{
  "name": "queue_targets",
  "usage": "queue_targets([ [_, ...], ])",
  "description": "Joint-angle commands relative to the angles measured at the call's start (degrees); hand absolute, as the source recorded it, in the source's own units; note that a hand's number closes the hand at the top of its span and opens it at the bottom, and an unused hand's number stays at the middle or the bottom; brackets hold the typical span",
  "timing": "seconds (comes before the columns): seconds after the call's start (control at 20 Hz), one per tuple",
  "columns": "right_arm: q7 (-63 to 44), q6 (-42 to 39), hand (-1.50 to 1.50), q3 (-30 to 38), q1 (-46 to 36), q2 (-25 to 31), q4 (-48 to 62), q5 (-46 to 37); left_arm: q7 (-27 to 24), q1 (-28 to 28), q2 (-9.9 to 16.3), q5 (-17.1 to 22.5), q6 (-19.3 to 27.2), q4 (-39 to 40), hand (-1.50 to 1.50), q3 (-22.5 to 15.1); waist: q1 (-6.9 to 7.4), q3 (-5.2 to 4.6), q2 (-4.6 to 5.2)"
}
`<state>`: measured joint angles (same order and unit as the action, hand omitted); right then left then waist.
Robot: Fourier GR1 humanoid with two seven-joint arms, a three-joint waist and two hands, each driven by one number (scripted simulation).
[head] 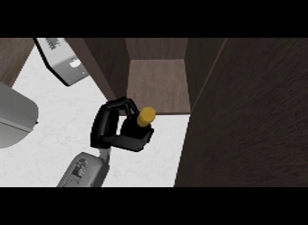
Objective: Pick up the wine, place it into the cabinet and close the cabinet
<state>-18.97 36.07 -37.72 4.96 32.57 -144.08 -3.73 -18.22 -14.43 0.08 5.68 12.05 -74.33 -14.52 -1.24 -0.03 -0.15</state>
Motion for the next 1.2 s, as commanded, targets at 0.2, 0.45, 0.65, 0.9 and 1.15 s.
queue_targets([
  [0.2, -3.2, -0.17, -1.5, 0.27, 3.42, 1.15, -11.84, -0.07, -2.49, -8.86, -0.08, 1.8, -0.59, 12.01, 1.5, 2.86, -0.16, -0.01, 0.14],
  [0.45, -1.71, -1.77, -1.5, 2.51, 4.52, 2.37, -12.27, 3.62, -2.74, -16.55, -0.08, 5.26, 3.25, 18.82, 1.5, 1.1, -0.94, 0.01, 0.29],
  [0.65, 0.56, -0.21, -1.5, -1.68, 7.11, 0.76, -11.11, -0.19, -3.2, -20.74, -0.08, 8.22, 2.94, 22.8, 1.5, 2.29, -0.98, -0.01, 0.13],
  [0.9, 0.7, -2.86, -1.5, 2.99, 5.6, 2.12, -11.67, 5.13, -7.15, -25.94, -0.08, 13.17, 4.68, 31.09, 1.5, -0.13, -1.56, -0.01, 0.49],
  [1.15, 4.79, -3.22, -1.5, -0.1, 6.56, -0.08, -8.73, 4.32, -7.29, -31.06, -0.08, 16.59, 8.27, 37.29, 1.5, -1.12, -2.65, 0.0, 0.65],
])
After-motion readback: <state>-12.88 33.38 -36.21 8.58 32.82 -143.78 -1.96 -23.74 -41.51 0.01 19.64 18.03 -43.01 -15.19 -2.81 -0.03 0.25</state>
